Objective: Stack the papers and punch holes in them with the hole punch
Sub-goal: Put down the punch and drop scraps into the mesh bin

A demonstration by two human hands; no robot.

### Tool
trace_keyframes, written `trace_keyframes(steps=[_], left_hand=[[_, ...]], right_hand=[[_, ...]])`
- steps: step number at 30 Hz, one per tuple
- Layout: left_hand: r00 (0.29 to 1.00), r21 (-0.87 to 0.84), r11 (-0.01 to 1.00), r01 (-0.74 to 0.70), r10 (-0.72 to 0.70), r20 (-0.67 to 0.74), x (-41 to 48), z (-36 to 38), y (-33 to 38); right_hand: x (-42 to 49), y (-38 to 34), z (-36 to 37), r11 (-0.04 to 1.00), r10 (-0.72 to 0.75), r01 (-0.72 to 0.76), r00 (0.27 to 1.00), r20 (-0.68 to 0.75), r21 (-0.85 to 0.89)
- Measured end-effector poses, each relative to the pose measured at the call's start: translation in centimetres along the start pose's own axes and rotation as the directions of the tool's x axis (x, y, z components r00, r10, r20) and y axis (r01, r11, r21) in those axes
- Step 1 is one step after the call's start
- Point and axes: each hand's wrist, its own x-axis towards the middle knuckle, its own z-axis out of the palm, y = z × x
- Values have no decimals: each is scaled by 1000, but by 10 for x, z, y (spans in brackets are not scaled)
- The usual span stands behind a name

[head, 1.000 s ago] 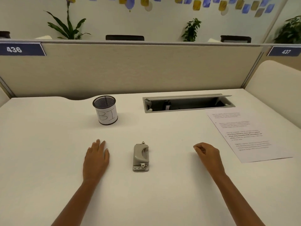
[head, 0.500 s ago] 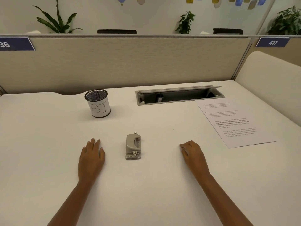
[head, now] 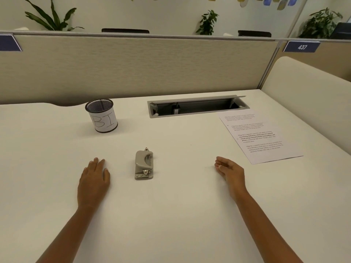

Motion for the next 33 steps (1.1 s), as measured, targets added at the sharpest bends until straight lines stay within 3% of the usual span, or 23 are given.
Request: trace_keyframes(steps=[3,5,8,11,14,22,29,31,33], left_hand=[[1000,-10,1000,15,-15,0,-1,1,0],[1000,-13,1000,15,-15,-4,-1,1,0],[1000,-9,1000,10,-10,-11,0,0,1],[1000,-14,1000,15,-16,-13,-1,-1,1],[1000,-13,1000,2,-2,-18,-1,0,0],[999,-35,999,6,-7,-38,-3,-2,3],[999,-32,999,-3,2,-35,-2,-3,4],[999,-31,999,-4,3,-43,-2,-3,4],[999,-33,999,-8,6,-45,-2,-3,3]], right_hand=[[1,1,-3,999,20,-19,1000,16,-47],[0,2,-2,958,-53,56,998,15,-282],[-3,1,3,755,-228,277,961,158,-594],[-2,-1,11,541,-251,383,923,290,-749],[0,-5,16,436,-226,403,914,336,-804],[5,-19,26,325,-126,391,920,371,-861],[3,-17,34,73,-168,424,897,408,-903],[5,-15,34,80,-180,425,896,406,-902],[10,-15,33,233,-171,395,916,363,-888]])
